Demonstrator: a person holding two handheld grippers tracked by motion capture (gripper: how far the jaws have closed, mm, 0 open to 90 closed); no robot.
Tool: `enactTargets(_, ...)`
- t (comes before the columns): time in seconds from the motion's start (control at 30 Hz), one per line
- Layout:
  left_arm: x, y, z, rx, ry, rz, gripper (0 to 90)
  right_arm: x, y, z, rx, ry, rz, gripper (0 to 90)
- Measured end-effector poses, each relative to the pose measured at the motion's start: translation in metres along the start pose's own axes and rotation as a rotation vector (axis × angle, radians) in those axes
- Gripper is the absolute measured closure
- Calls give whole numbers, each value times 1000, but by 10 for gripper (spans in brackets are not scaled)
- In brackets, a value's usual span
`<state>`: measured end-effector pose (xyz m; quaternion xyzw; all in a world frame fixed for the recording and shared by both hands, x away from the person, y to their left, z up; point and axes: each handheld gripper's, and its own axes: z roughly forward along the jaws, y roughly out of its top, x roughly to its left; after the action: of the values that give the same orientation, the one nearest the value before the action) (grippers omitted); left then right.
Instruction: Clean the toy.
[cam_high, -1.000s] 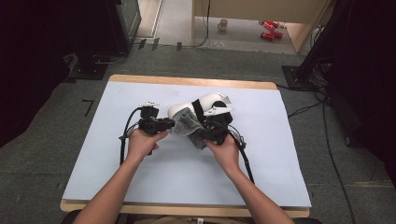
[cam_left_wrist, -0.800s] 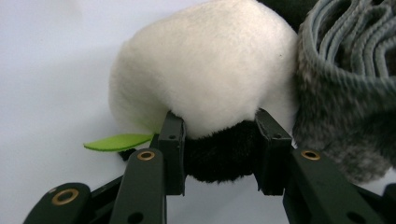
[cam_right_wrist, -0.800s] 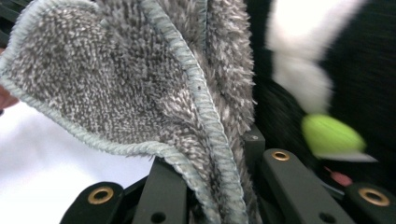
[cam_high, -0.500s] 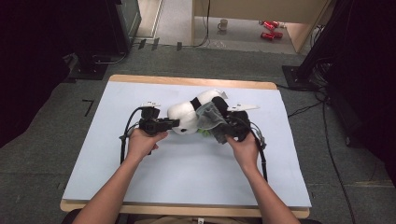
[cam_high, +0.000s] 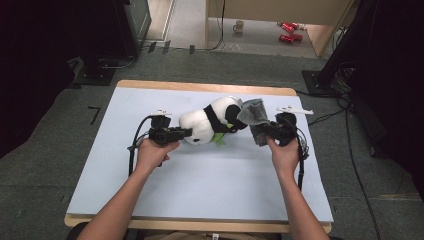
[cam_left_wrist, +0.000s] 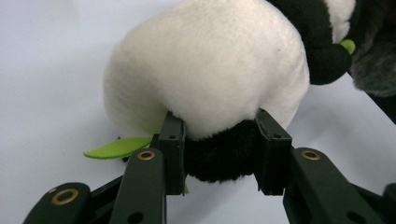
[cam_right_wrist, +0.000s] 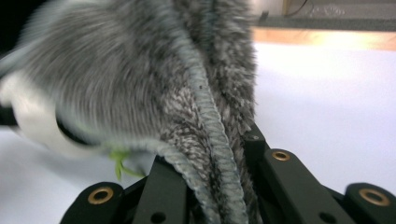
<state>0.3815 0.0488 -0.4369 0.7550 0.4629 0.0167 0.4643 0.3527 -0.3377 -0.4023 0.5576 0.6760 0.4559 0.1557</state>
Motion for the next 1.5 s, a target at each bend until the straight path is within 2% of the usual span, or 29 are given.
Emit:
enactTargets(0.07,-1,-1,0,-2,-4,-1,616,-2,3,-7,-29,22,23,786)
enactTargets(0.13,-3,-2,0,-3,0,4,615,3,6,-9,-38,44,15,785)
enactTargets(0.33,-11,-8,0,-1,-5,16,609,37,11,-6,-29,121,-59,785)
enactTargets(0.5,-26,-14,3,-3,-5,58,592,68,9,3,7,189,-112,780)
enactTargets(0.6,-35,-18,8,-5,-29,95,561,81,5,13,40,194,-135,773)
enactTargets(0.67,-38,-20,9,-3,-30,124,536,84,1,21,65,173,-158,771)
enactTargets(0.73,-38,-21,10,9,-23,143,505,84,-3,28,87,143,-179,768)
enactTargets(0.8,-38,-19,7,18,-31,148,466,80,-5,29,74,138,-193,768)
enactTargets(0.9,-40,-17,-1,13,-30,190,440,75,-3,27,70,128,-206,768)
enactTargets(1.0,-38,-15,-8,6,-38,228,403,69,-4,27,78,146,-192,768)
enactTargets(1.1,-34,-11,-15,-12,-64,223,393,65,-5,26,84,157,-175,768)
enactTargets(1.27,-18,-1,-23,-39,-82,200,388,59,-6,23,100,163,-155,767)
enactTargets(1.4,-9,5,-19,-23,-128,175,388,51,-8,19,111,168,-130,765)
enactTargets(1.5,-8,9,-14,-23,-140,196,402,44,-10,16,123,169,-116,763)
